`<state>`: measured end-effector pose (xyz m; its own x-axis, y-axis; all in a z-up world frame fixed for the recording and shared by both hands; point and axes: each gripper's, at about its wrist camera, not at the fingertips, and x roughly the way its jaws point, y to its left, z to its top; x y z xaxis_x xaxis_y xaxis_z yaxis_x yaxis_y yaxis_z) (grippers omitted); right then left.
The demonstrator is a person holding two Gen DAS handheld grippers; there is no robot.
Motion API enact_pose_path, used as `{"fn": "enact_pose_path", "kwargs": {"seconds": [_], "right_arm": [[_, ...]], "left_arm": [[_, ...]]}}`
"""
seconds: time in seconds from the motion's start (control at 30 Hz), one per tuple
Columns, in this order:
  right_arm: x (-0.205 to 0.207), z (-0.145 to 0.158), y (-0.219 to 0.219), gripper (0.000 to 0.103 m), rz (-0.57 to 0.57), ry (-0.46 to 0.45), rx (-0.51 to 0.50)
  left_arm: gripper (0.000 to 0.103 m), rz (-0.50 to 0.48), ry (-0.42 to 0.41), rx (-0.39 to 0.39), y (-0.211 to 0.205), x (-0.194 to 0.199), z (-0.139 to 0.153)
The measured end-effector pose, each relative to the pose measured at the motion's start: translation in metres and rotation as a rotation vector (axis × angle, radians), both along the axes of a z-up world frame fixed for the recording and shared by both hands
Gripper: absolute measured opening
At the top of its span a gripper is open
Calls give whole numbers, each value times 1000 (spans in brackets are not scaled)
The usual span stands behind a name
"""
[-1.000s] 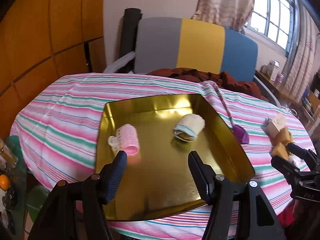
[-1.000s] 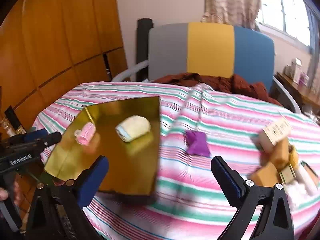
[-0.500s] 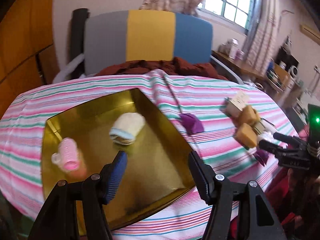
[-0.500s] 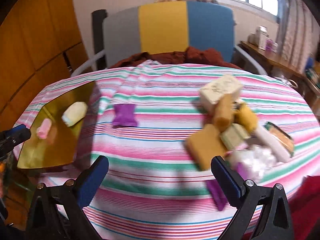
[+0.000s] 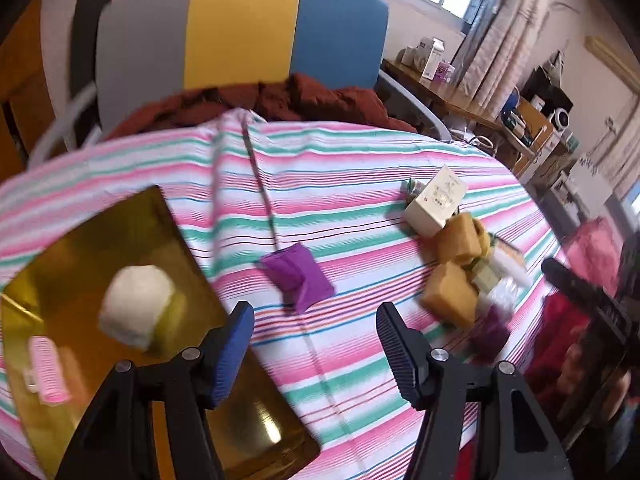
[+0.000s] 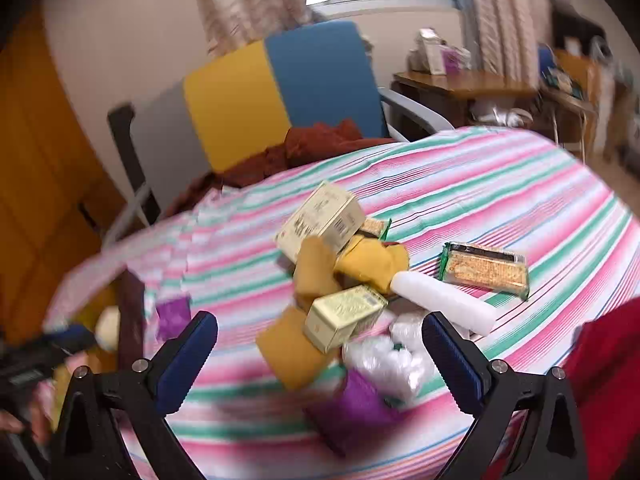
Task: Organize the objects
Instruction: 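Move the left gripper to the purple packet and grasp it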
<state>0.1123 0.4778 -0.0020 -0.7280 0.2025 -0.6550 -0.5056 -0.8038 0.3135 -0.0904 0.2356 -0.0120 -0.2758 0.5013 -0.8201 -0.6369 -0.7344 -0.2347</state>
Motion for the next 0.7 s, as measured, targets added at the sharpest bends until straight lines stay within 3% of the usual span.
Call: {"fn": "enact_pose_path", "kwargs": {"seconds": [0.23, 0.53, 0.7], "right_arm": [[6, -12, 26, 103, -23, 108, -214], [15, -9, 27, 103, 5, 191, -260], [16, -11, 32, 103, 4, 207, -297]], "left_arm": [[64, 31, -108, -54, 38, -33, -18], [64, 83, -209, -212, 75, -53, -60], [64, 73, -183, -255, 89, -52, -70]]}}
